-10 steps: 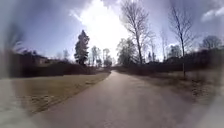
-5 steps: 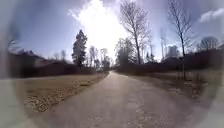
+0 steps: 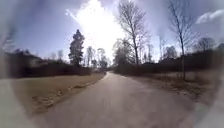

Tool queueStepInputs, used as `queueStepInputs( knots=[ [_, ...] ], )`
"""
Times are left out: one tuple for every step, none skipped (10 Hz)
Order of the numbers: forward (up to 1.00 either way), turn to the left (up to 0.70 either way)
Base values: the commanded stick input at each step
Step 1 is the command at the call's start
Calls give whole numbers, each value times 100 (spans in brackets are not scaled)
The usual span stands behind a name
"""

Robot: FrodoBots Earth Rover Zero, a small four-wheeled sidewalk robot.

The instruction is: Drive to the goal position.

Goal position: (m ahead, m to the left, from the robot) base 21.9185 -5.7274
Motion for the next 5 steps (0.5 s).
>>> queueStepInputs(
  knots=[
    [100,0],
    [100,0],
    [100,0],
    [100,0],
    [100,0]
  ],
)
